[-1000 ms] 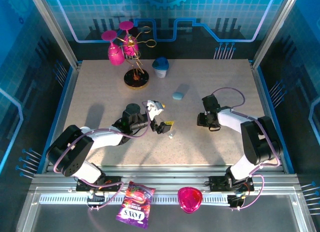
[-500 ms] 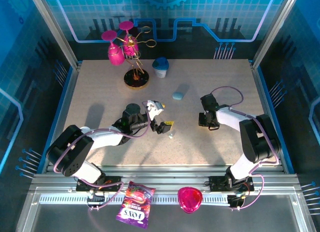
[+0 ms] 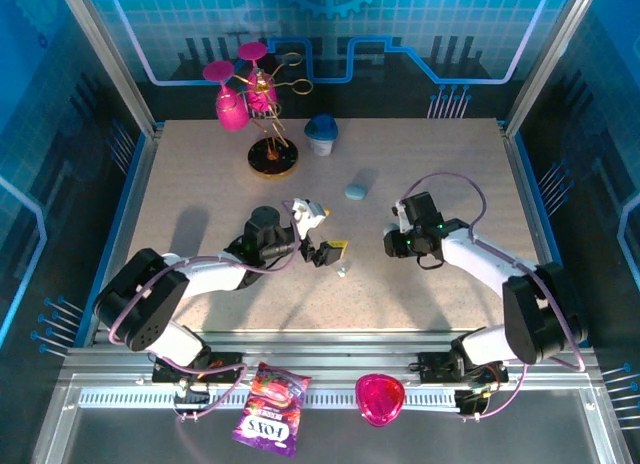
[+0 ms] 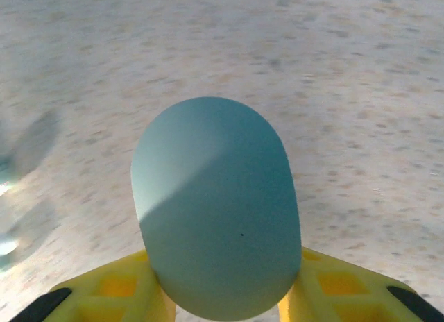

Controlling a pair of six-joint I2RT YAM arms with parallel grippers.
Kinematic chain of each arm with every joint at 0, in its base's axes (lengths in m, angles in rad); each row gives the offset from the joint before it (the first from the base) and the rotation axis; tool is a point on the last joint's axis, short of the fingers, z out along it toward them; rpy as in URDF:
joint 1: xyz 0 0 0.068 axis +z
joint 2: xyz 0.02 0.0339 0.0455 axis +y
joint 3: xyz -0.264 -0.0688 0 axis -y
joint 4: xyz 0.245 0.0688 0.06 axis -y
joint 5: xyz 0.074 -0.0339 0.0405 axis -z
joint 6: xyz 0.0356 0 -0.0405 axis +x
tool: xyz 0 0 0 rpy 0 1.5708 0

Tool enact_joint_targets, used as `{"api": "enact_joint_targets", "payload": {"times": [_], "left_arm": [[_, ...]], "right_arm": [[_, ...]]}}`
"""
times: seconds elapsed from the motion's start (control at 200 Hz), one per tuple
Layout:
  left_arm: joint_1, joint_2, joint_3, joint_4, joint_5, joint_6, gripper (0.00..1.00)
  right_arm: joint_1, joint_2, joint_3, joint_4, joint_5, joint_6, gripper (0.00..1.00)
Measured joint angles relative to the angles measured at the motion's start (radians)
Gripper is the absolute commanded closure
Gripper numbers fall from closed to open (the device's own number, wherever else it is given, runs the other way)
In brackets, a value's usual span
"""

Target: Insert the wireless bluetooth earbuds into the charging case

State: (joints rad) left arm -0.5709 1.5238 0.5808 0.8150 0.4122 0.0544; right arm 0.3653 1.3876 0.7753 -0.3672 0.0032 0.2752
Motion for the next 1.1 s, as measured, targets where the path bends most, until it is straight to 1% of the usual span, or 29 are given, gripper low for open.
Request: {"api": "enact_joint_targets", "payload": {"times": [0.105, 0.245, 0.335, 0.435, 0.57, 0.755, 0.85, 0.936, 1.016, 1.101], "left_arm": [[0.033, 0.014, 0.000, 0.042, 0.035, -0.055, 0.01], [0.071, 0.050, -0.003, 0.153, 0.087, -0.125, 0.01], [0.077, 0.066, -0.015, 0.213, 0.116, -0.153, 0.01], [0.077, 0.067, -0.021, 0.237, 0.163, -0.156, 0.01], [0.077, 0.047, -0.027, 0.215, 0.242, -0.114, 0.01], [0.077, -0.048, -0.029, 0.079, 0.368, -0.007, 0.02], [0.077, -0.070, -0.026, 0.030, 0.419, 0.008, 0.05], [0.076, -0.070, -0.014, -0.003, 0.469, 0.002, 0.11], [0.076, -0.069, -0.002, -0.004, 0.510, -0.016, 0.18], [0.077, -0.056, 0.014, 0.006, 0.548, -0.050, 0.23]], "right_arm": [[0.017, -0.050, 0.000, 0.001, -0.084, -0.055, 0.62], [0.021, -0.105, 0.002, 0.001, -0.182, -0.124, 0.62], [0.023, -0.133, 0.008, -0.001, -0.250, -0.167, 0.62], [0.028, -0.145, 0.045, -0.026, -0.325, -0.218, 0.62], [0.048, -0.150, 0.101, -0.075, -0.411, -0.286, 0.63], [0.095, -0.151, 0.190, -0.182, -0.502, -0.384, 0.63], [0.128, -0.151, 0.224, -0.228, -0.526, -0.421, 0.63], [0.146, -0.151, 0.245, -0.261, -0.535, -0.442, 0.63], [0.162, -0.148, 0.261, -0.280, -0.539, -0.455, 0.63], [0.183, -0.136, 0.278, -0.293, -0.539, -0.465, 0.63]]}}
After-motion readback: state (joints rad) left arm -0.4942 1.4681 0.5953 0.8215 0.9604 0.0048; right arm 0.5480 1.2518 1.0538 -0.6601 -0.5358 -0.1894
